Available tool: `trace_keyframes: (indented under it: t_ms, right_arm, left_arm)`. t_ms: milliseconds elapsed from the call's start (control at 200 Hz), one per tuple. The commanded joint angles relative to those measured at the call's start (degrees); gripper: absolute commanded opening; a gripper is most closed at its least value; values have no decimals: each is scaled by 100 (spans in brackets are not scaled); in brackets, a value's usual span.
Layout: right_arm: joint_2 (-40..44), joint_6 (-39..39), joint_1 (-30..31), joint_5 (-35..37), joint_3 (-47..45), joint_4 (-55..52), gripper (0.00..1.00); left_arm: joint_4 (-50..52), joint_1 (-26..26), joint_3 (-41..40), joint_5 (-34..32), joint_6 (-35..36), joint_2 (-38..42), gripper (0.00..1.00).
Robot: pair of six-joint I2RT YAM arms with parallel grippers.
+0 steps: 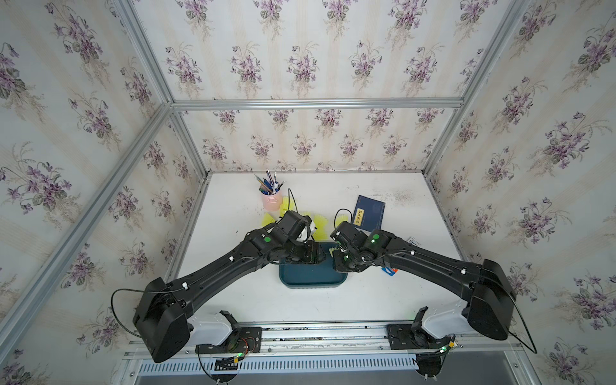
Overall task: Put the shuttlecocks into the storage box
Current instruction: Place the shuttlecock in the storage box.
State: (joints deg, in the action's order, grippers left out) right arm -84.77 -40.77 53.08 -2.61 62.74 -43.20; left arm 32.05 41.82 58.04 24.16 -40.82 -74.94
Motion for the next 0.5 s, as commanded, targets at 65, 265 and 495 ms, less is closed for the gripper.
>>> trace_keyframes:
  t_ms: [65,265,495]
  right_arm:
    - [-548,-106,58,-5,224,25,23]
    - [-1025,-295,71,166,256,27,24]
    - [-1375,-344,68,393,289,159,24]
  left_arm:
    - [32,-158,-288,76,143,219,65]
    - [-168,-203,-592,102,51,381,64]
    - [-488,-381,-939,277,-91,602,64]
